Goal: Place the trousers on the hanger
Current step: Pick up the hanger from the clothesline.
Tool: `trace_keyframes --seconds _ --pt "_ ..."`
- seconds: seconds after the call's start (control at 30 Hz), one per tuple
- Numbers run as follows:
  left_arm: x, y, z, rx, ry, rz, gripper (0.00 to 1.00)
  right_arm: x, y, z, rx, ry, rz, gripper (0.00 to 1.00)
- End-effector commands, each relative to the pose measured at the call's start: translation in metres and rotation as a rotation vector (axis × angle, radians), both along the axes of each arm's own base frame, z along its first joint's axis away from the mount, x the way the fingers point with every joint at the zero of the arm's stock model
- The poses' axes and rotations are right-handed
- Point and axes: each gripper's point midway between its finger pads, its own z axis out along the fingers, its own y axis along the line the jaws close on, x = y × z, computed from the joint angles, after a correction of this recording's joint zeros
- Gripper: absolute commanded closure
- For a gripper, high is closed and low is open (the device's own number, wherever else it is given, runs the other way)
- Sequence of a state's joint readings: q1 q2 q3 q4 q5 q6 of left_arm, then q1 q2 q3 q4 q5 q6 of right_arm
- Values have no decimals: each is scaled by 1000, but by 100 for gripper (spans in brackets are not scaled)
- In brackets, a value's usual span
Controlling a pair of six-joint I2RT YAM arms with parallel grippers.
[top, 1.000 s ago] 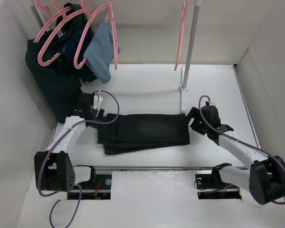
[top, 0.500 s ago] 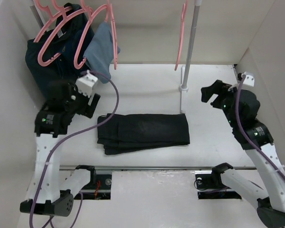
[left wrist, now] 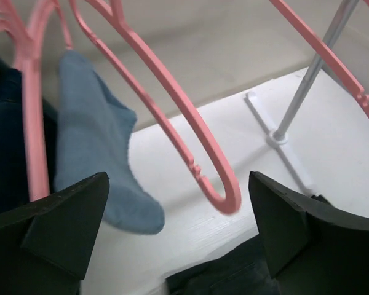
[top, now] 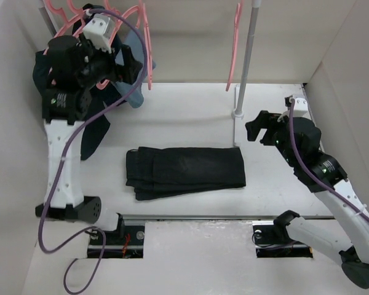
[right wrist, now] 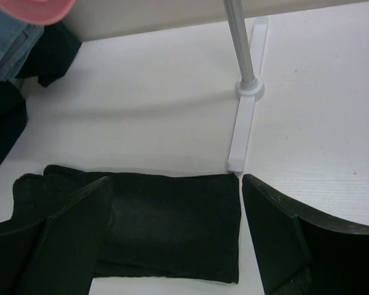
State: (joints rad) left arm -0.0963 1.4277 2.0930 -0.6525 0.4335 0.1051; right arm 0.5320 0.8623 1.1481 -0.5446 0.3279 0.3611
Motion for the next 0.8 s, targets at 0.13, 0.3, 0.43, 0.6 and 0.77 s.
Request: trace_keyframes --seconds 0.13,0.3,0.43,0.6,0.77 --pt "50 -40 41 -235 -75 -117 0 -28 -5 -16 -1 44 -4 10" --pt "82 -49 23 -263 -29 -122 0 -41 -12 -24 9 67 -23 10" --pt "103 -53 -2 -243 21 -103 2 -46 -20 -31 -4 85 -48 10" --pt "119 -56 -21 -230 52 -85 24 -47 -25 -30 -15 87 -70 10" --pt "122 -58 -26 -229 64 -95 77 -43 -25 -35 -30 100 -79 10"
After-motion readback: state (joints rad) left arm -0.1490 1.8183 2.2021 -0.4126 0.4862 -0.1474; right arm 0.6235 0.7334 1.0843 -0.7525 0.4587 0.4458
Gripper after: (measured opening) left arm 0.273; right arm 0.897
